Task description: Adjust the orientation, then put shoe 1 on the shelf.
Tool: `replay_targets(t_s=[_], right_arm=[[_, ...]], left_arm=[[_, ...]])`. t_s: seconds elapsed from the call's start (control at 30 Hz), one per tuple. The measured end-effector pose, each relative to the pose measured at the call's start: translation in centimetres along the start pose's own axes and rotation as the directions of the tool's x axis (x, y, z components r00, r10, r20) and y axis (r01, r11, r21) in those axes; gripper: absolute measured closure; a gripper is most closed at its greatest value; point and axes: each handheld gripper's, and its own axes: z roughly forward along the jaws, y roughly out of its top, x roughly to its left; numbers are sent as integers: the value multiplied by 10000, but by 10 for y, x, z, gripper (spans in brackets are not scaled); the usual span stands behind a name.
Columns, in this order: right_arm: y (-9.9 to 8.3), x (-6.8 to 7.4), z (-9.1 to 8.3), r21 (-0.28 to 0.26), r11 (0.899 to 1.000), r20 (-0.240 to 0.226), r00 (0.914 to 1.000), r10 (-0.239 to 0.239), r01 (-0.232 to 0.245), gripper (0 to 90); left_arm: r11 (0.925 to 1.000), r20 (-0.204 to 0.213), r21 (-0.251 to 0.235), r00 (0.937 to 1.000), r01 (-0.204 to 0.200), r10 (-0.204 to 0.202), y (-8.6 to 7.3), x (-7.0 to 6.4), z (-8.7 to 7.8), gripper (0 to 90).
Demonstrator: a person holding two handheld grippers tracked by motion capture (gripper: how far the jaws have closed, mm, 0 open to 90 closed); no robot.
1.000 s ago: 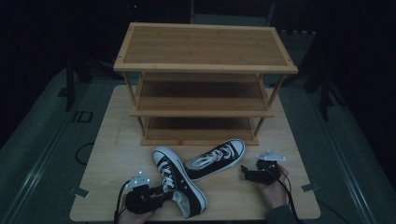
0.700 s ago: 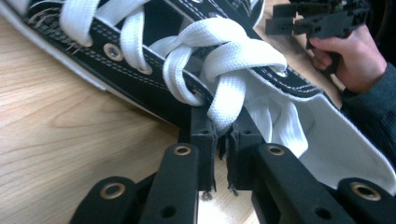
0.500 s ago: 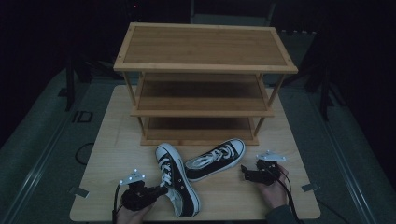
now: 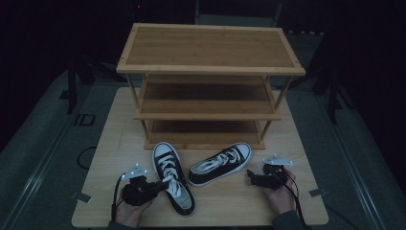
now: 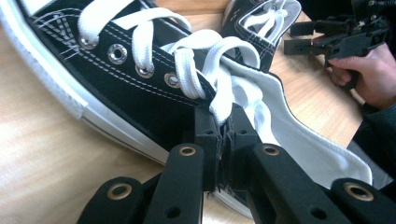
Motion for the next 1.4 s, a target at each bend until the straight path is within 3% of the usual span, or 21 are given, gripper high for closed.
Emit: replay_targets(t_s=[0.1, 0.2, 0.43, 0.63, 0.73, 0.9, 1.1, 1.2, 1.4], right_arm=[[0, 0, 0, -1, 10000, 0, 10000, 1, -1, 153], [0, 0, 0, 0, 10000, 1, 10000, 3, -3, 153], [0, 0, 0, -2, 10000, 0, 10000, 2, -2, 153], [0, 0, 0, -4, 10000, -5, 10000, -10, 10, 153], [0, 0, 0, -2, 10000, -8, 10000, -7, 7, 153], [0, 0, 0, -3, 10000, -5, 10000, -7, 7, 153], [0, 0, 0, -4, 10000, -7, 10000, -8, 8, 153], [0, 0, 0, -3, 10000, -9, 10000, -11, 11, 153], [0, 0, 0, -2, 10000, -7, 10000, -12, 12, 153]], left_arm=[[9990, 87, 283, 9994, -343, 341, 6, 2, 0, 867], [9977, 5, 527, 9991, -432, 432, 9, 7, 1, 866], [9993, -297, 380, 9996, -11, 23, 5, 14, 8, 857], [9976, -428, -547, 9981, 416, -440, 1, 8, 6, 738], [9923, -632, -1011, 9949, 720, -786, -3, 2, 5, 673], [9866, -1089, -1208, 9864, 1099, -1232, -9, -4, 6, 597], [9765, -1061, -1252, 9762, 1754, -1890, -16, -4, 8, 534], [9723, -1010, -1268, 9725, 1965, -2097, -18, -3, 8, 524], [9732, -1105, -1151, 9710, 1993, -2119, -22, -4, 9, 581]])
